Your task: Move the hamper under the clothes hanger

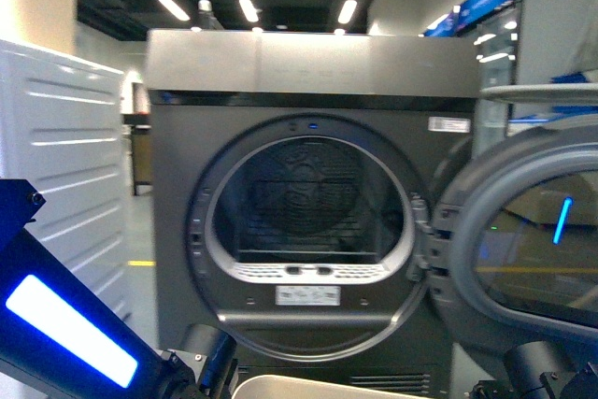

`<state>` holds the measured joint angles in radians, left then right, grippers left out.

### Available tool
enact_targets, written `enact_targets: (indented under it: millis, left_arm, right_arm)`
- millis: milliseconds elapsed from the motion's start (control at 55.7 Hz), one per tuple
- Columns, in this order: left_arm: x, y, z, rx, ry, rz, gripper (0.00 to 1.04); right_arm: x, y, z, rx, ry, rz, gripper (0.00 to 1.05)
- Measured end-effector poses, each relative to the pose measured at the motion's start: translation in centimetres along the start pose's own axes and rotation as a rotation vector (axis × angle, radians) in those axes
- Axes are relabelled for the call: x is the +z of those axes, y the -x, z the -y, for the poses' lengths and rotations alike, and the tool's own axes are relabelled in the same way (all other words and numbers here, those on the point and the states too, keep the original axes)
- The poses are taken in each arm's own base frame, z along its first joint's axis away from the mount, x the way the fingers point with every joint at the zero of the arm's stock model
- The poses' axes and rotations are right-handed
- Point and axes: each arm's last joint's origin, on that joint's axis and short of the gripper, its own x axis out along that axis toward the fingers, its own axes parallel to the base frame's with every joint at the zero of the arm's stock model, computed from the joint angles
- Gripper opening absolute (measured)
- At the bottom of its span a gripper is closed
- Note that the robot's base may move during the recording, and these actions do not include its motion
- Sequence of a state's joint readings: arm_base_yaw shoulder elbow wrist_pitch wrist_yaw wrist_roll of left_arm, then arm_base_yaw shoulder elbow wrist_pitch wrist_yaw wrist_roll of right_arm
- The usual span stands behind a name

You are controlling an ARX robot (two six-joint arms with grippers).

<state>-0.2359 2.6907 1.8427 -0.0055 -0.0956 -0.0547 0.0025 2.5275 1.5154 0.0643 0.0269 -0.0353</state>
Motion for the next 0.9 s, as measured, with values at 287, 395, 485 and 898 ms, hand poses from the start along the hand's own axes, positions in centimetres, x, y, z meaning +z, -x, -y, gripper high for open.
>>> enact_targets:
  millis: [287,395,485,898]
  left_arm:
    - [0.0,0.4,2.8,-0.06,-0.037,0.007,0.04]
    - [0.0,0.4,2.8,-0.059,-0.037,0.008,0.04]
    - [0.0,0.4,2.6,-0.052,-0.034,0.008,0.04]
    - [0.1,0.3,1.8,-0.041,-0.023,0.008,0.04]
  right_arm:
    - [-0.1,0.0,2.5,-0.06,-0.04,0.0,0.03]
    - [0.0,0.1,2.5,-0.061,-0.039,0.001,0.03]
    - [0.0,0.1,2.5,-0.054,-0.039,0.001,0.03]
    - [0.1,0.2,1.6,-0.038,-0.025,0.004,0.03]
